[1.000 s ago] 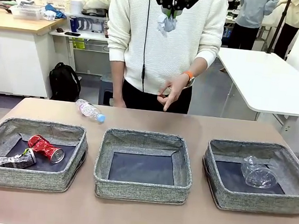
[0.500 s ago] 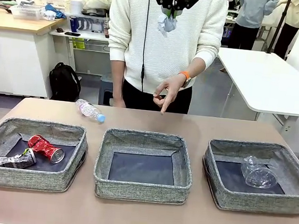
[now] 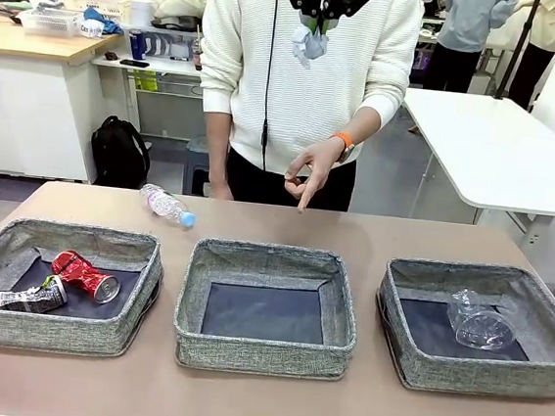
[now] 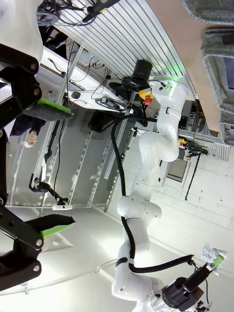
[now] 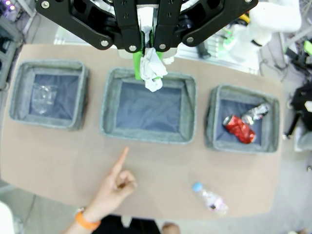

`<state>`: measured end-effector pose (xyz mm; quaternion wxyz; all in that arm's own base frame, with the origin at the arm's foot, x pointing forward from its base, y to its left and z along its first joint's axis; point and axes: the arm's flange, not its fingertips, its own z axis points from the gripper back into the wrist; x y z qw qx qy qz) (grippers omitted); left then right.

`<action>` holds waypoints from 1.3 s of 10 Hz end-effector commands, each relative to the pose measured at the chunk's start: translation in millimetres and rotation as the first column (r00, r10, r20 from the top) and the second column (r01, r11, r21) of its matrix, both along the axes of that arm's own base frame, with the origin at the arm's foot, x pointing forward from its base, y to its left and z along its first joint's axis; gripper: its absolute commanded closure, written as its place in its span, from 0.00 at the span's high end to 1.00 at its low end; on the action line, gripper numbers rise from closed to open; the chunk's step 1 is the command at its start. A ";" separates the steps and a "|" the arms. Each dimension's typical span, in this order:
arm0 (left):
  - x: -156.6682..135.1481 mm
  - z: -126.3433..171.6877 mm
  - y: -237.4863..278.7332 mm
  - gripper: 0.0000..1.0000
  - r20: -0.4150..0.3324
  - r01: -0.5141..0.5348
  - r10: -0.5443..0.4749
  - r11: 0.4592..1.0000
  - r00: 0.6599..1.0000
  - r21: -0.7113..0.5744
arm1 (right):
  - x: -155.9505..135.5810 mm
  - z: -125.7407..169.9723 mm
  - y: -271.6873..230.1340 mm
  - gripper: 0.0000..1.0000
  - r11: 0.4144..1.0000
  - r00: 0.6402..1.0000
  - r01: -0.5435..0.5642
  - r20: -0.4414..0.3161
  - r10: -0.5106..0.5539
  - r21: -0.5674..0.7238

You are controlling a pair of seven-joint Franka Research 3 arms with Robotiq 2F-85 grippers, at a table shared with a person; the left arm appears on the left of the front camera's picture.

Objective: Sort the waste into the appropriate baskets.
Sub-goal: Place the picked waste into the Fabric basket indicated by the person.

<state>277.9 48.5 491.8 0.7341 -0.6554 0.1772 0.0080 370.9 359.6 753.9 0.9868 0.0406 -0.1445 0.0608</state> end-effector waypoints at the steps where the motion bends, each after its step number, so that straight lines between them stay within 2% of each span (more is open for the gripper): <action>1: -2.2 -0.3 1.9 1.00 0.017 0.019 -0.019 1.000 1.000 0.000 | -2.5 -19.5 -2.8 0.06 0.996 0.996 -0.084 -0.007 0.083 -0.022; 3: -2.2 -0.3 1.9 1.00 0.017 0.019 -0.019 1.000 1.000 0.000 | -11.1 -88.3 -13.5 0.06 0.990 0.991 -0.131 -0.041 0.129 -0.050; 5: -2.2 -0.3 1.9 1.00 0.017 0.019 -0.019 1.000 1.000 0.000 | -23.6 -149.5 -33.0 0.06 0.995 0.992 -0.102 -0.078 0.100 -0.021; 7: -2.2 -0.3 1.9 1.00 0.017 0.019 -0.019 1.000 1.000 0.000 | -34.1 -220.1 -35.2 0.06 0.982 0.967 -0.175 -0.172 0.186 0.075; 9: -2.2 -0.3 1.9 1.00 0.017 0.019 -0.019 1.000 1.000 0.000 | -30.4 -281.9 -37.5 0.06 0.978 0.960 -0.167 -0.208 0.190 0.121; 10: -2.2 -0.3 1.9 1.00 0.017 0.019 -0.019 1.000 1.000 0.000 | -28.8 -302.0 -40.6 0.06 0.966 0.952 -0.181 -0.216 0.220 0.184; 11: -2.2 -0.3 1.9 1.00 0.017 0.019 -0.019 1.000 1.000 0.000 | -26.4 -320.8 -40.6 0.06 0.963 0.952 -0.186 -0.205 0.225 0.194; 13: -2.2 -0.3 1.9 1.00 0.017 0.019 -0.019 1.000 1.000 0.000 | -21.5 -334.6 -33.7 0.06 0.953 0.958 -0.208 -0.151 0.244 0.218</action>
